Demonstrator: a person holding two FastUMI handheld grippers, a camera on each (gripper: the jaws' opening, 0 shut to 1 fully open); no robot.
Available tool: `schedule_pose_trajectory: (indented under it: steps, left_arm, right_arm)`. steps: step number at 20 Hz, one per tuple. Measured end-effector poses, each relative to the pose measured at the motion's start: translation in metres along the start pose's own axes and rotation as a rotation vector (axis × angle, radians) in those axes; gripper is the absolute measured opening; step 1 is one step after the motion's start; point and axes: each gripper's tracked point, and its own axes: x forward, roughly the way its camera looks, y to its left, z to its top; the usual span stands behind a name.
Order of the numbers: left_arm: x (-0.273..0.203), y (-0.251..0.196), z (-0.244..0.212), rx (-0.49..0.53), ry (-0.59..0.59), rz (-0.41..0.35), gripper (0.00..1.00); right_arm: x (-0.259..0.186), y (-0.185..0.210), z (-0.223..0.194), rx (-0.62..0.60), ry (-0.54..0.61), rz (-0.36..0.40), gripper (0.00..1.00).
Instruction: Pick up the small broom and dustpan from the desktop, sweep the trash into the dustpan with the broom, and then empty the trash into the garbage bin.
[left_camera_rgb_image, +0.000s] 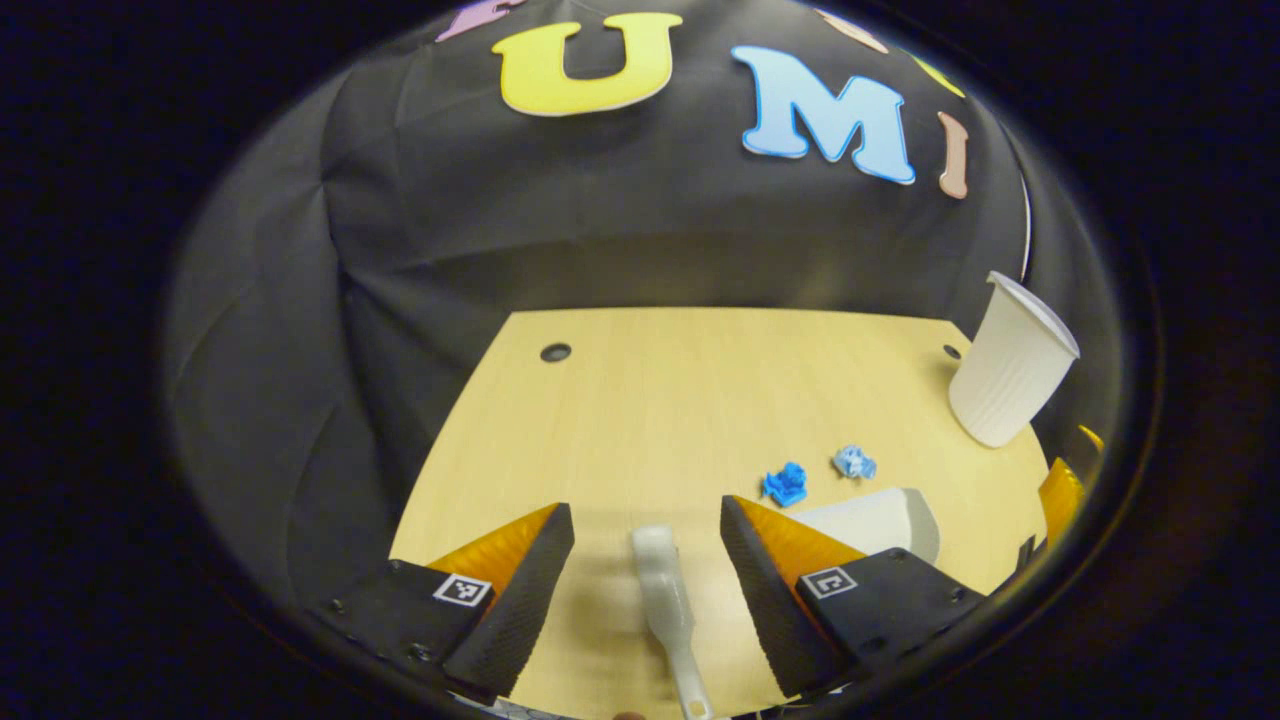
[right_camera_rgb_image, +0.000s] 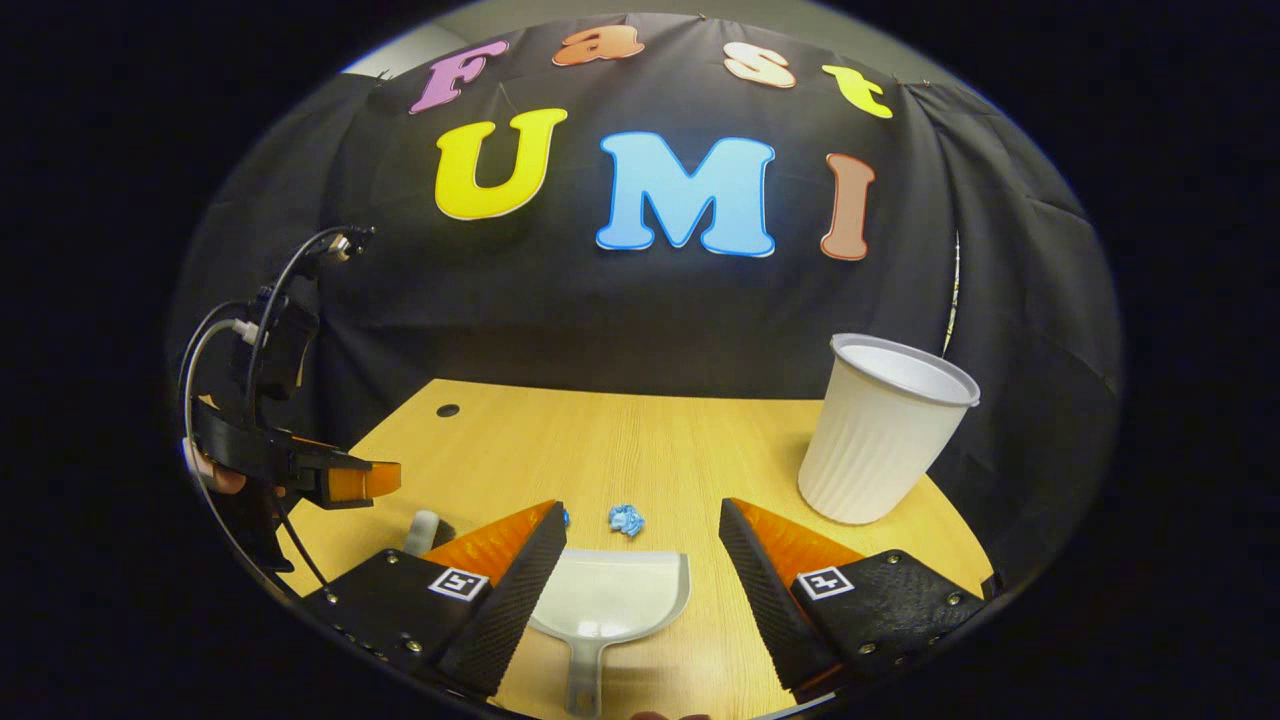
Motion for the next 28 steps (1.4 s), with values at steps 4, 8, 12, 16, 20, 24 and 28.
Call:
schedule_pose_trajectory:
  steps: [4,8,12,16,20,24,28]
  left_arm:
    - [0.025,0.008,-0.034,-0.015,0.121,0.009,1.0]
    - [0.042,0.018,-0.065,-0.016,0.235,0.02,1.0]
    - [0.045,0.025,-0.094,-0.031,0.342,0.022,0.97]
    - [0.049,0.021,-0.115,-0.053,0.404,0.02,0.97]
    - [0.049,0.021,-0.128,-0.066,0.439,0.032,0.96]
    - [0.051,0.015,-0.135,-0.075,0.462,0.028,0.85]
    - [0.054,0.012,-0.137,-0.087,0.475,0.026,0.62]
  right_arm:
    - [0.007,0.0,-0.026,0.014,0.093,0.001,0.96]
    - [0.009,0.002,-0.046,0.035,0.176,0.006,0.96]
    - [0.004,0.004,-0.055,0.055,0.239,0.006,0.96]
    - [0.0,0.003,-0.065,0.053,0.293,0.005,0.96]
    - [0.0,0.004,-0.096,0.064,0.374,0.005,0.96]
    - [-0.005,0.009,-0.123,0.105,0.472,0.024,0.96]
    - [-0.011,0.017,-0.136,0.111,0.526,0.054,0.96]
